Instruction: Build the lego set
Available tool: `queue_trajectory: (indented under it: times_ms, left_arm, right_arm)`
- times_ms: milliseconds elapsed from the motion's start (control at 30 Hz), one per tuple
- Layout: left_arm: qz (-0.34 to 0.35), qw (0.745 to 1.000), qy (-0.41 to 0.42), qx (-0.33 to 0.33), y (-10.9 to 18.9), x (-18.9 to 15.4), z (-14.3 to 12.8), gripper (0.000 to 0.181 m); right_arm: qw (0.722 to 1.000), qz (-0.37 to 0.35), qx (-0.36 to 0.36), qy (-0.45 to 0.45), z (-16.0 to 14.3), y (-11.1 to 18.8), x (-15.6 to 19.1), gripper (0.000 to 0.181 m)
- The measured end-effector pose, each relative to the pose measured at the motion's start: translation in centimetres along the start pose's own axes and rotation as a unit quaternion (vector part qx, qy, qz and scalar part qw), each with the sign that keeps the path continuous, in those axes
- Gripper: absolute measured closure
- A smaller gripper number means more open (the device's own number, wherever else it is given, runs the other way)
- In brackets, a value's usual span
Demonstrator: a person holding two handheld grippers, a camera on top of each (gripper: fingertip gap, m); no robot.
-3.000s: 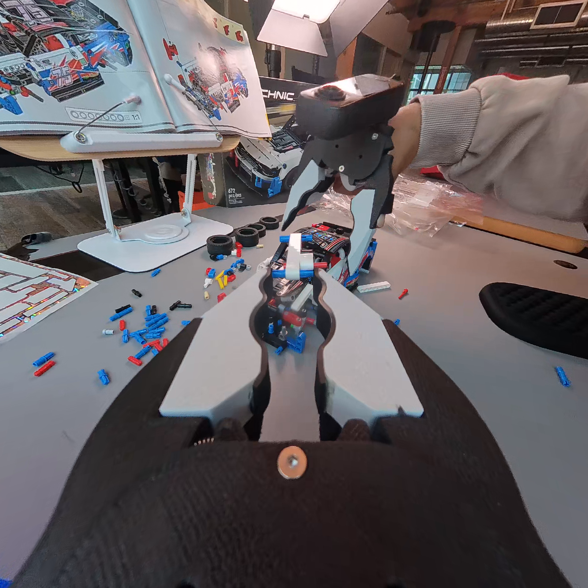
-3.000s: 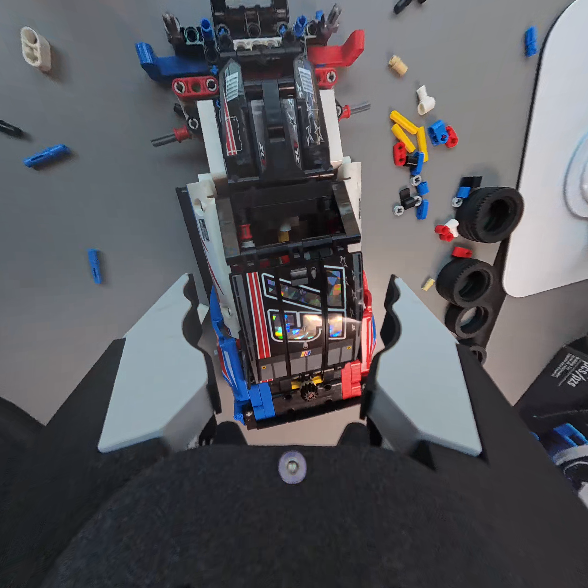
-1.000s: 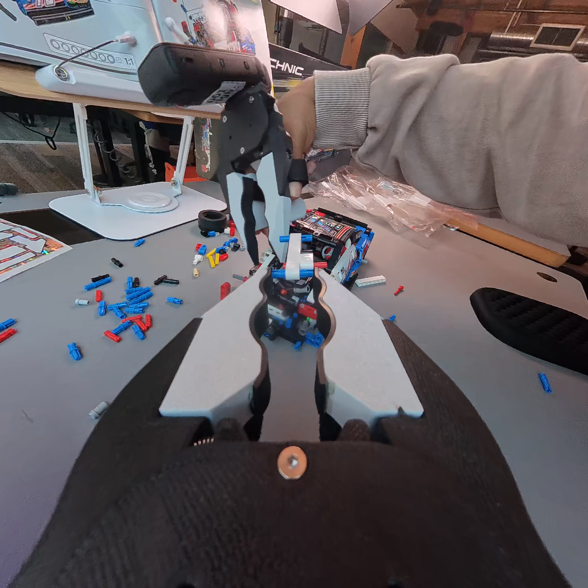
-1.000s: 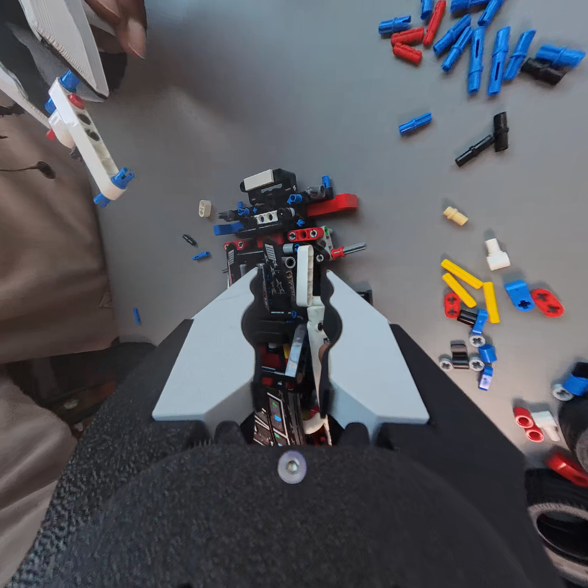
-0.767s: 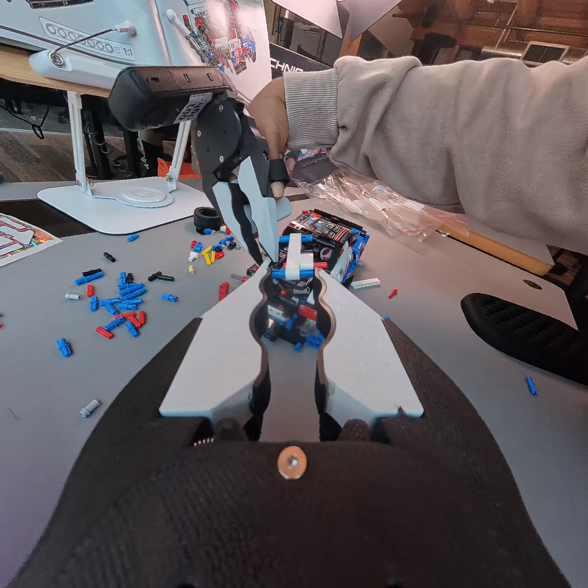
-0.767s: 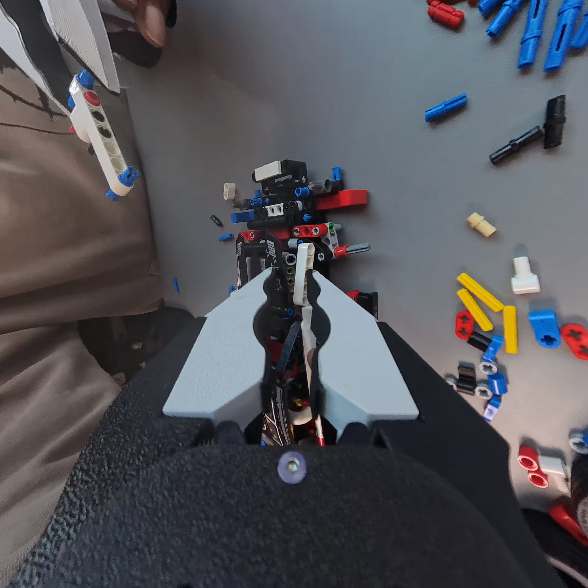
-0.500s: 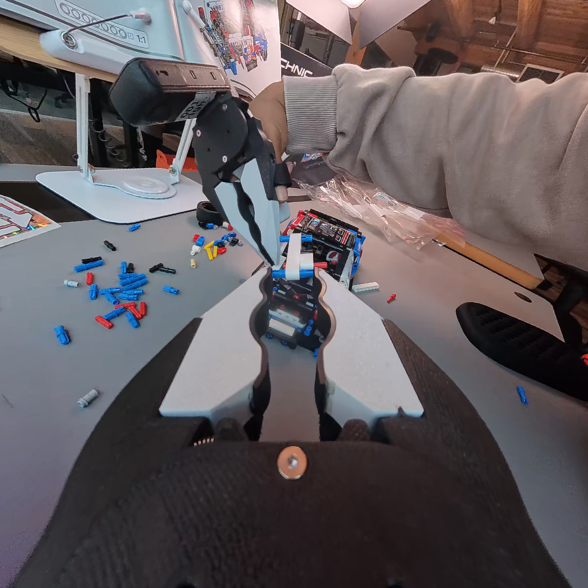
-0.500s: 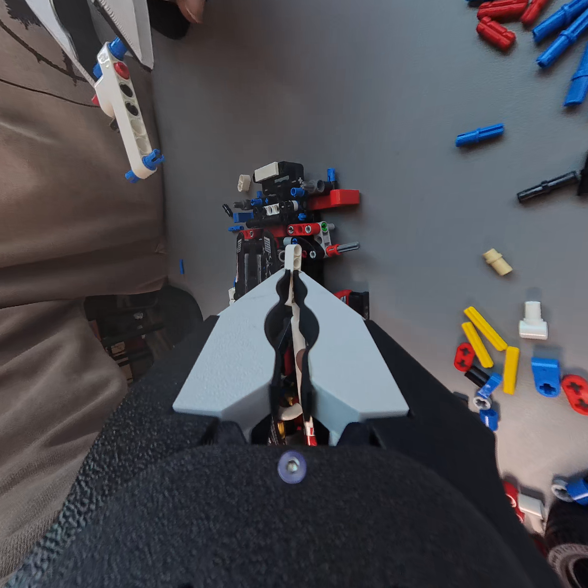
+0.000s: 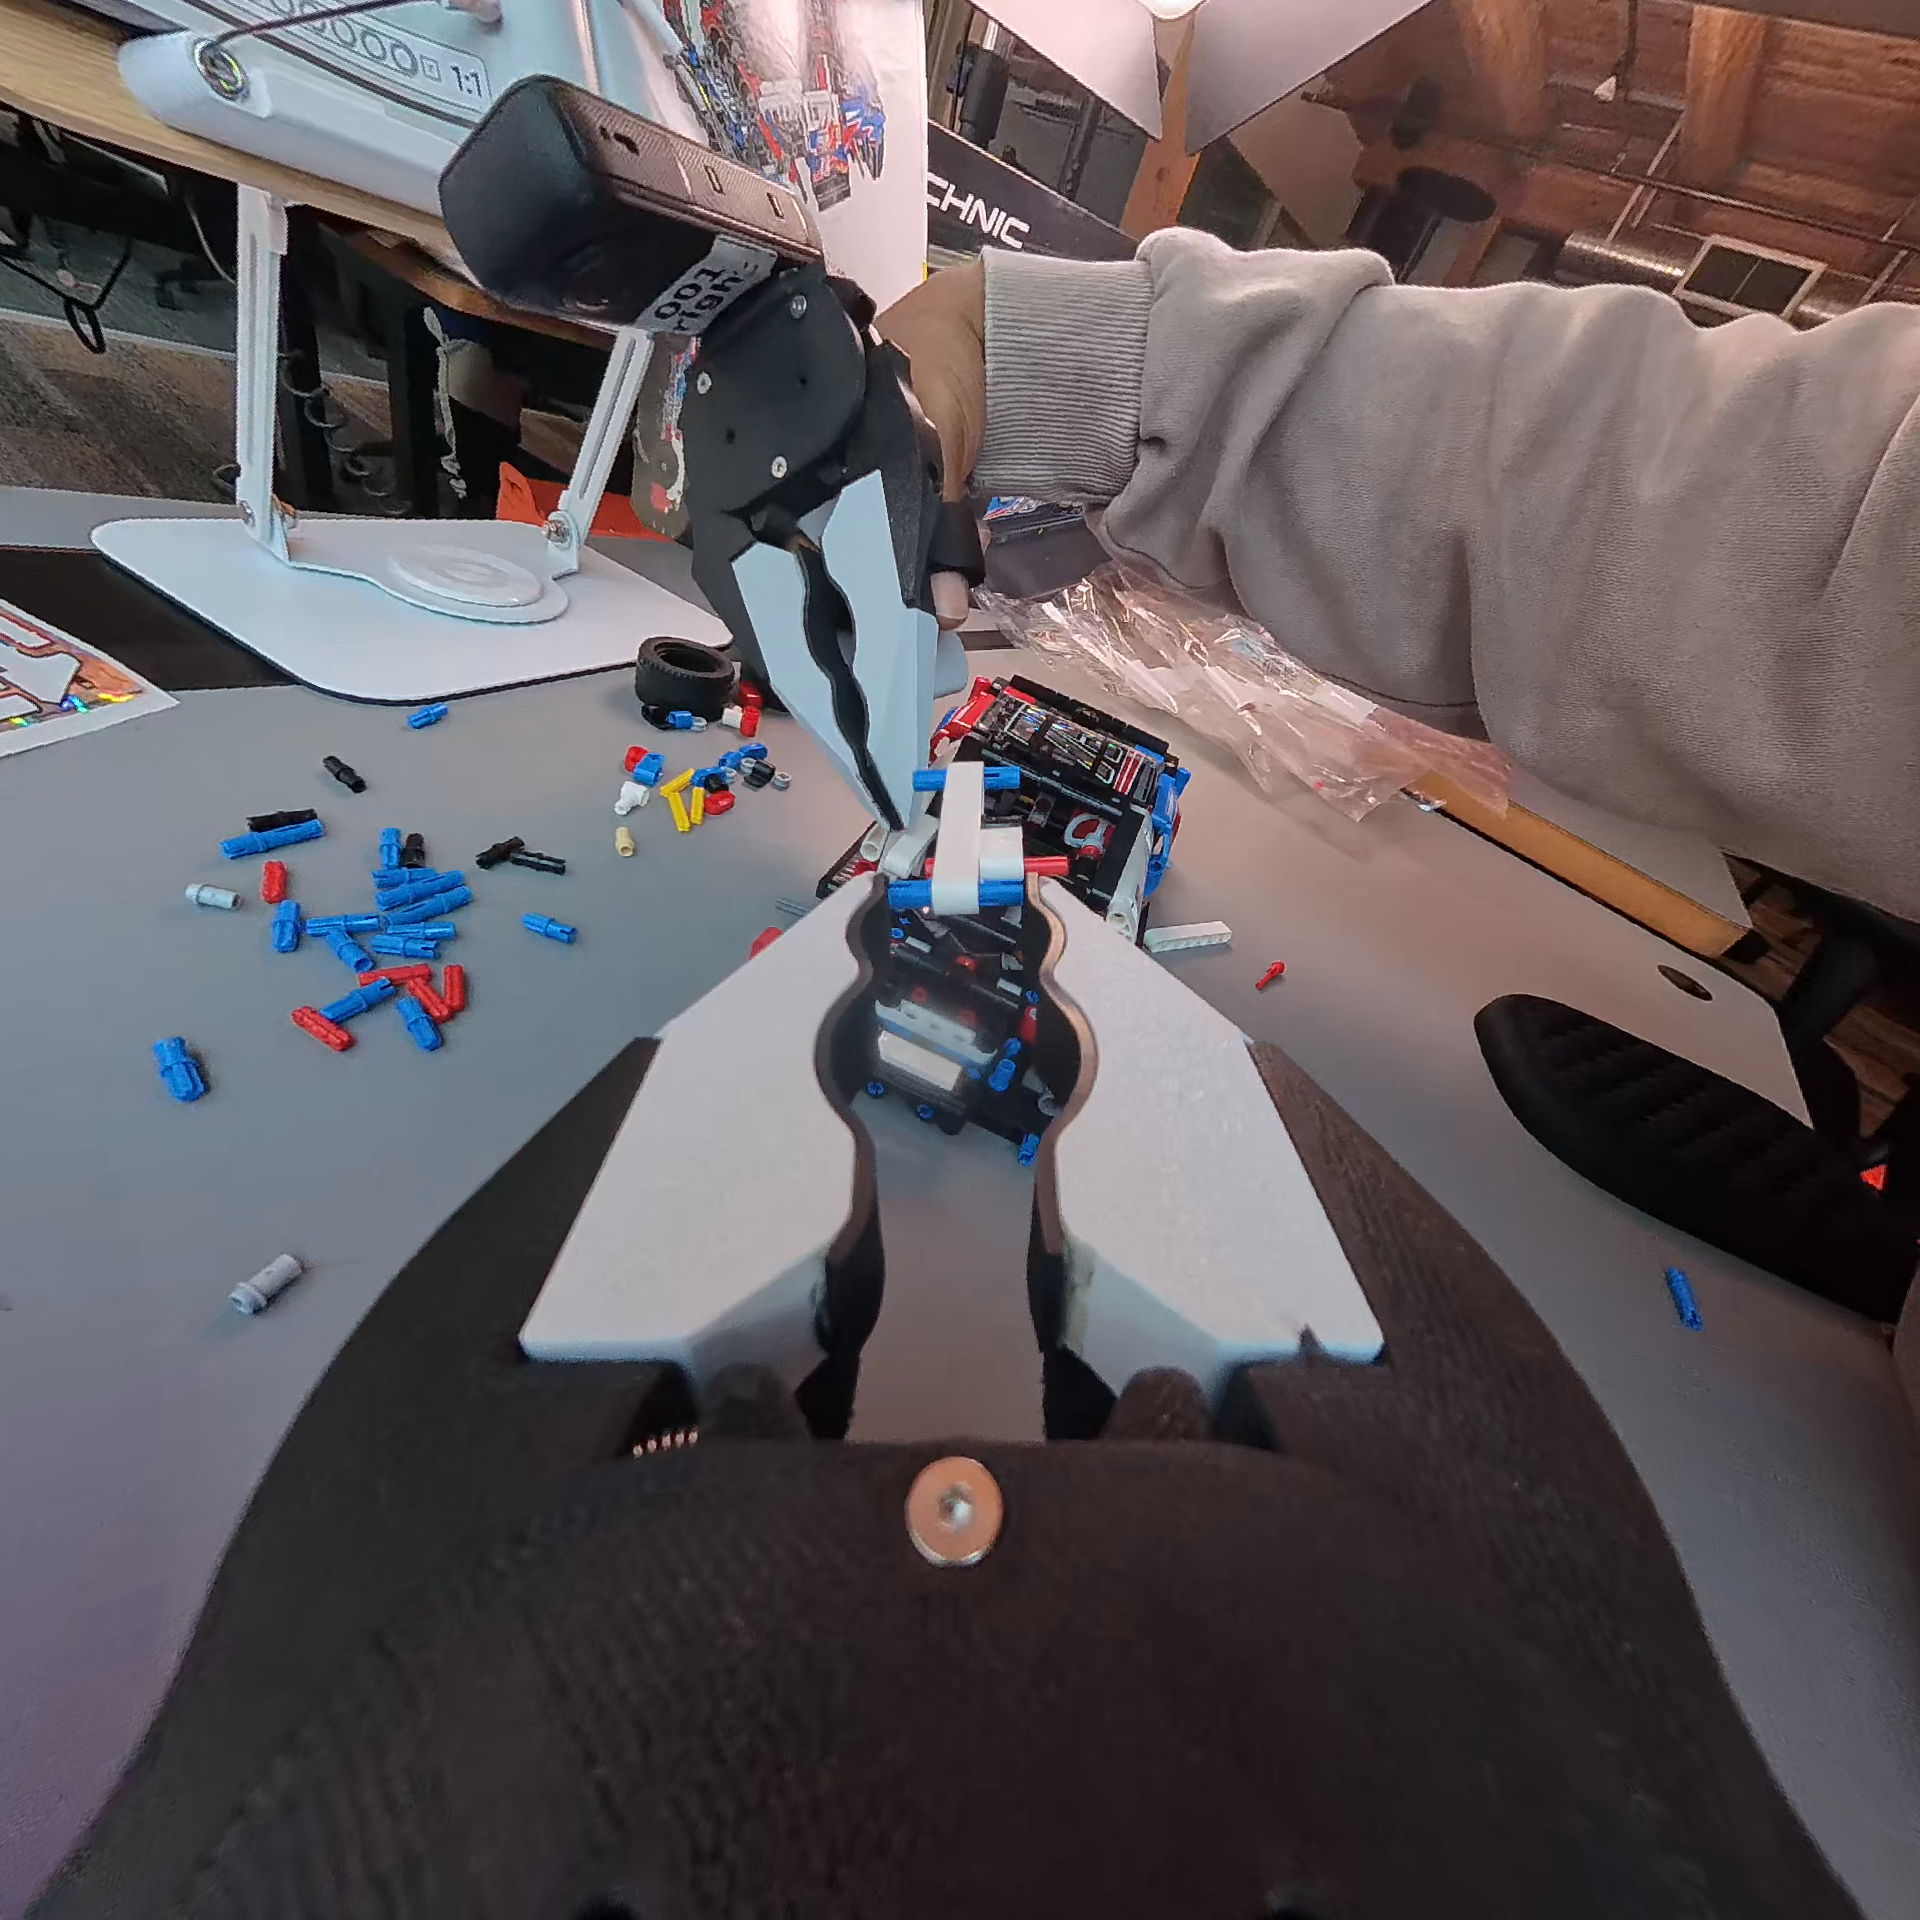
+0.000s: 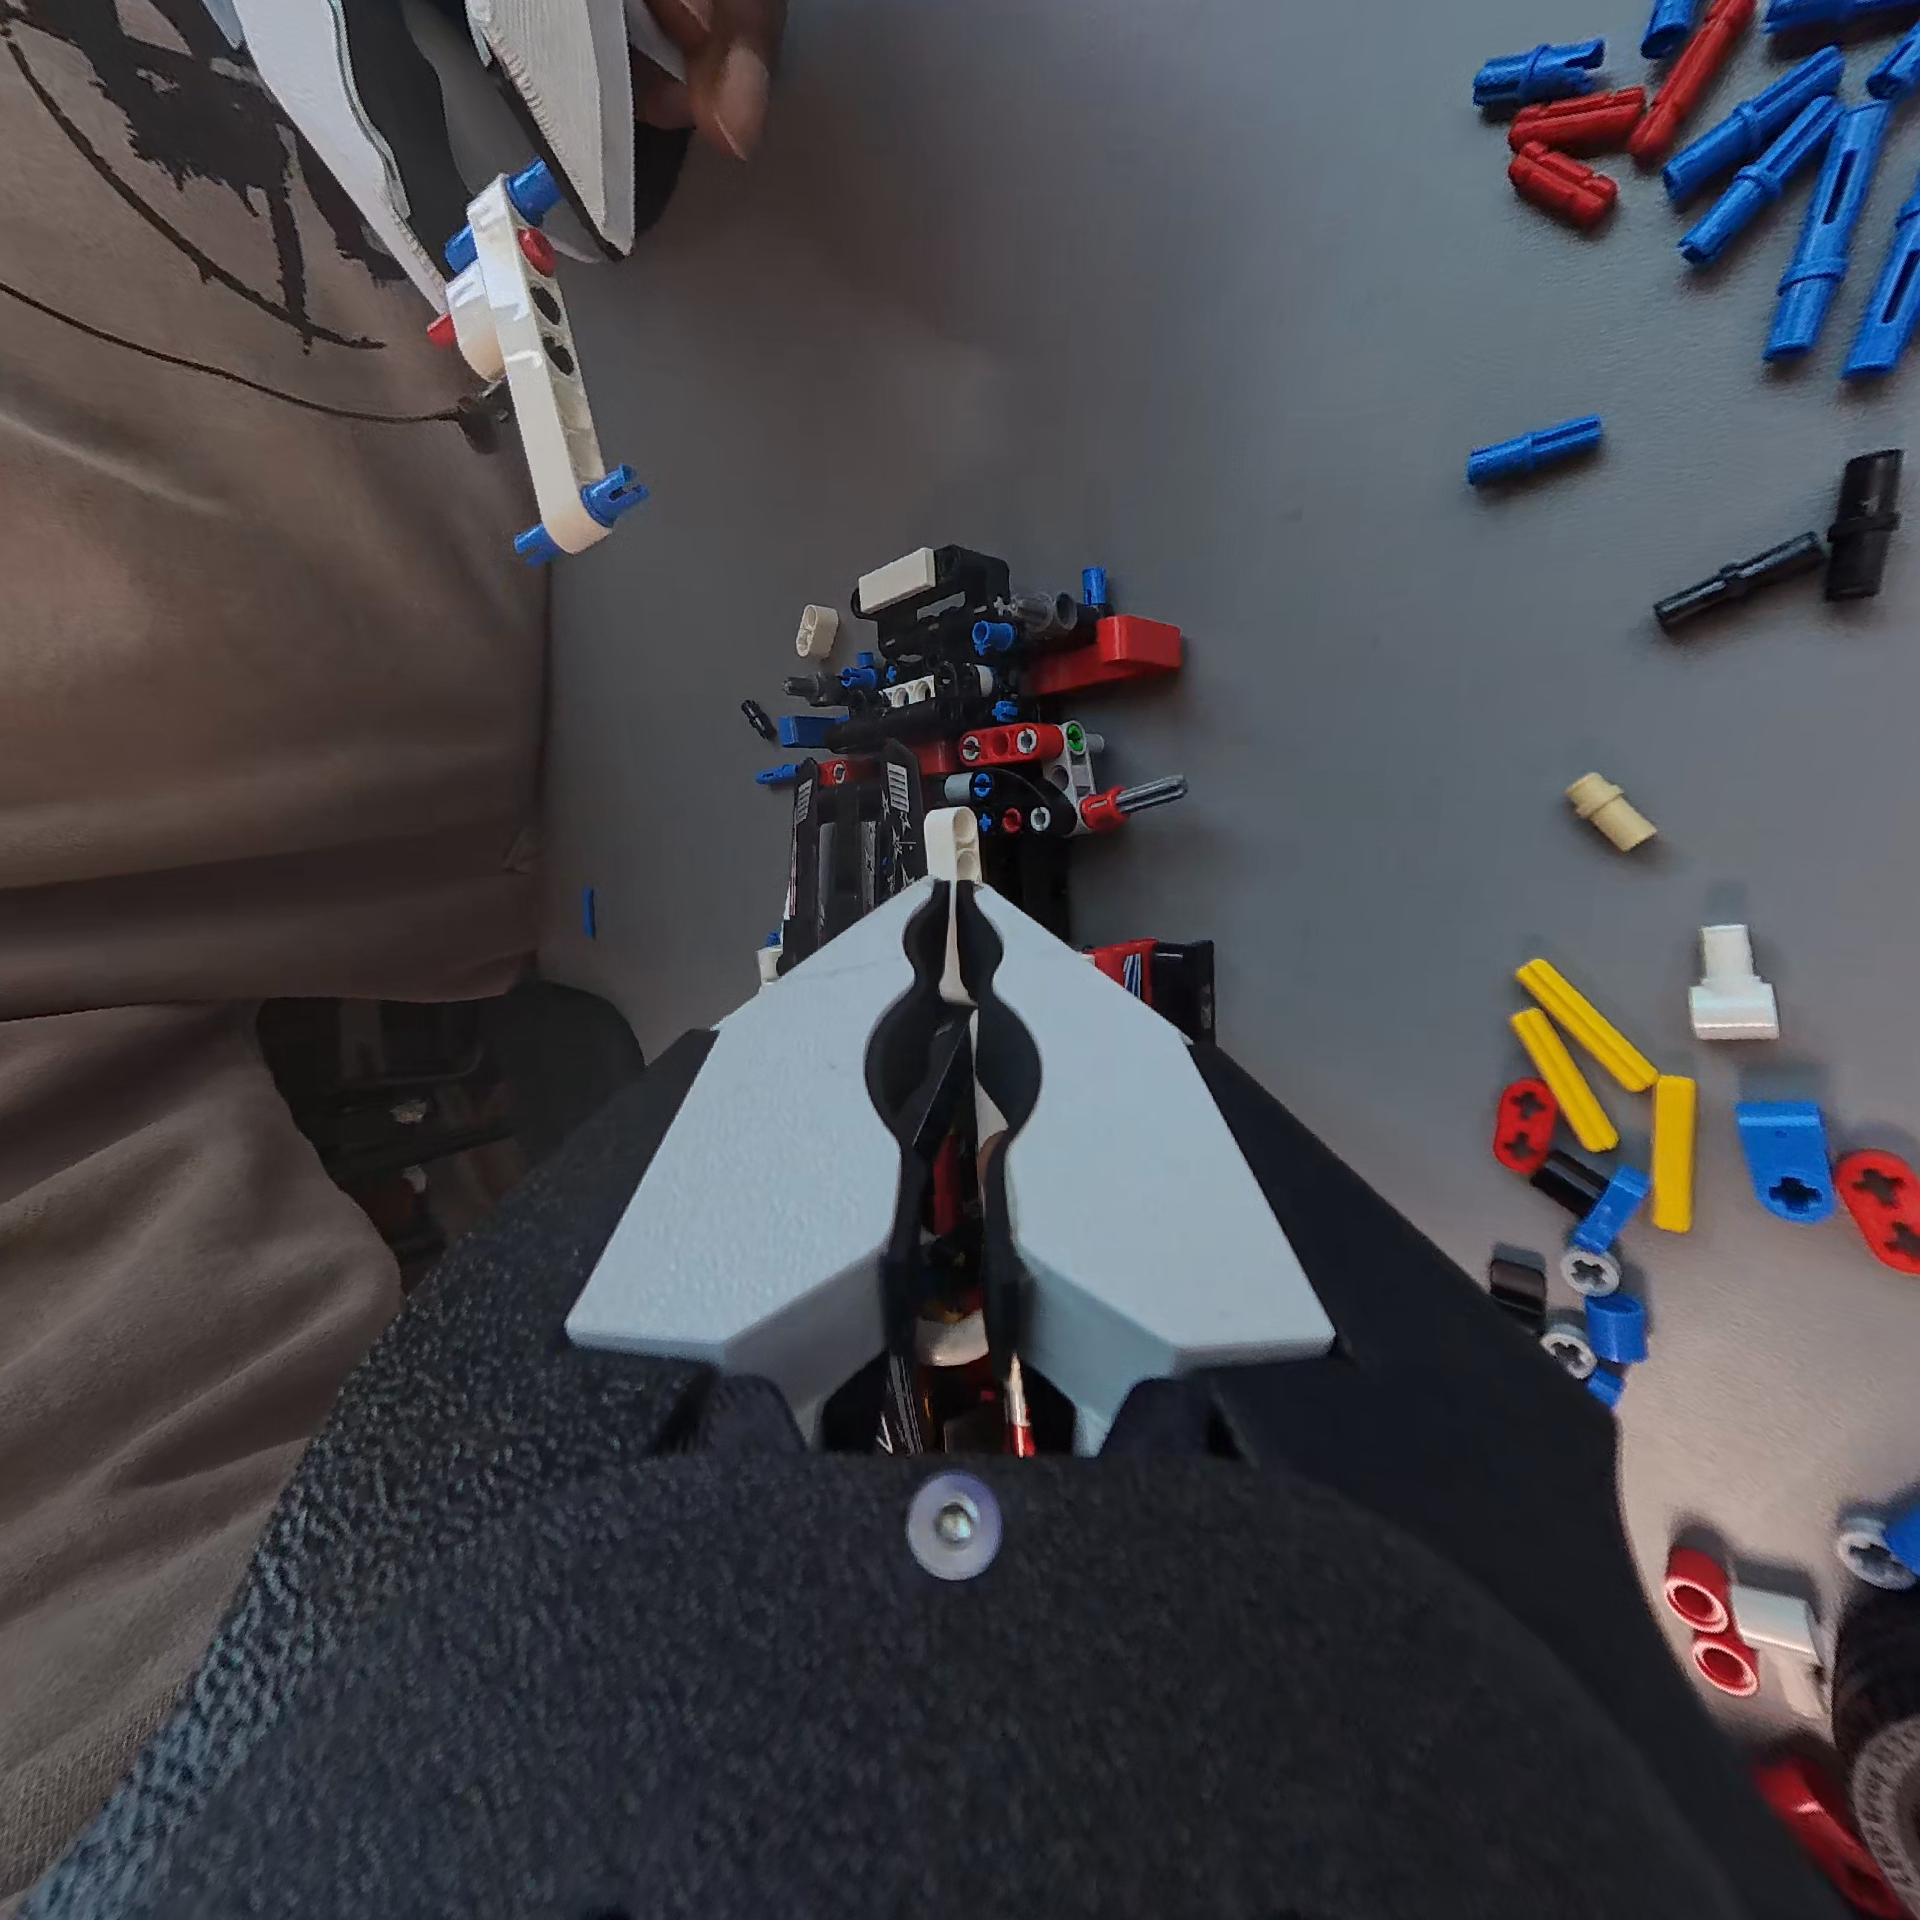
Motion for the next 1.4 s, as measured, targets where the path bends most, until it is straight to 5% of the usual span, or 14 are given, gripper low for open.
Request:
queue_trajectory:
  times_ms: [300, 900, 1100, 1267, 1400]
  left_arm:
    - [-0.002, 1.000, 0.000, 0.000, 0.0, -0.1, 0.0, 0.159]
    - [0.001, 1.000, -0.002, 0.004, 0.0, 0.0, -0.1, 0.159]
    - [0.002, 1.000, -0.003, 0.001, 0.1, 0.0, 0.0, 0.159]
    - [-0.004, 1.000, -0.007, 0.000, 0.0, -0.4, 0.1, 0.159]
    - [-0.005, 1.000, -0.016, 0.004, -0.1, -0.7, 0.0, 0.159]
  right_arm:
    - [1.000, -0.026, 0.008, -0.005, 0.5, 0.1, 0.0, 0.168]
    - [0.999, -0.021, 0.035, -0.017, 0.3, -0.8, 0.2, 0.173]
    - [0.994, -0.097, -0.050, 0.015, 1.5, 1.0, 1.3, 0.153]
    - [0.950, -0.248, -0.179, 0.069, 2.0, 3.4, 4.4, 0.133]
    - [0.870, -0.389, -0.292, 0.081, 0.8, 4.8, 7.4, 0.120]
Point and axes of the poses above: each gripper's, where its closed fingertips meet, y back along the fingers, z out of its top, x = y × z across the jaws, the point moved 3 cm from there along y, back along the fingers, and after that the axes turned 7 degrees about x, right-handed, at the moved point
